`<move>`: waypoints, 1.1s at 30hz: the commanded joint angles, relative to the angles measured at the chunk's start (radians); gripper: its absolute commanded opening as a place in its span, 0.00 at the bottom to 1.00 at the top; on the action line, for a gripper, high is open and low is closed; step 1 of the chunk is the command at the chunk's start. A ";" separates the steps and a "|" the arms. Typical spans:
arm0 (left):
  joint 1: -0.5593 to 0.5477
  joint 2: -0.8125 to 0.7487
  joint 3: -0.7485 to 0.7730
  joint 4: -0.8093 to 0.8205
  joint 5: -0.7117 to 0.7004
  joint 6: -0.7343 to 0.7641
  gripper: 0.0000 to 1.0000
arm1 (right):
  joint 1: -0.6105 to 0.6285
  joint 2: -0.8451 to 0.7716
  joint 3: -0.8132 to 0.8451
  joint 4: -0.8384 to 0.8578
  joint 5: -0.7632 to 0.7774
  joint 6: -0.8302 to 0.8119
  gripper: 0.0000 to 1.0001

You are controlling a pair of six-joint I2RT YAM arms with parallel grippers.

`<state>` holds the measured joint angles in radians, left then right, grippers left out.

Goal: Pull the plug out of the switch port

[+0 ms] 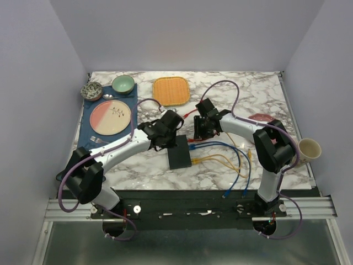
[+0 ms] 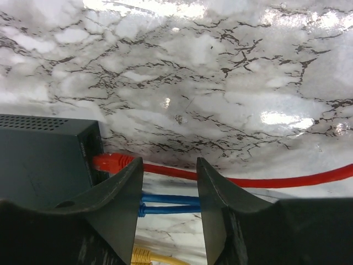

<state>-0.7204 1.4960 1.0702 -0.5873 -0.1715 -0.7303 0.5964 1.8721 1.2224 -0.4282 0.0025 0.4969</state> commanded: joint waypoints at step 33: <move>0.045 0.305 -0.113 0.127 0.222 -0.067 0.00 | -0.015 0.022 -0.038 -0.055 -0.062 0.017 0.52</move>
<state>-0.7776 1.6909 0.9474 -0.4667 0.2012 -0.7753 0.5724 1.8889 1.2301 -0.4217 0.0124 0.5034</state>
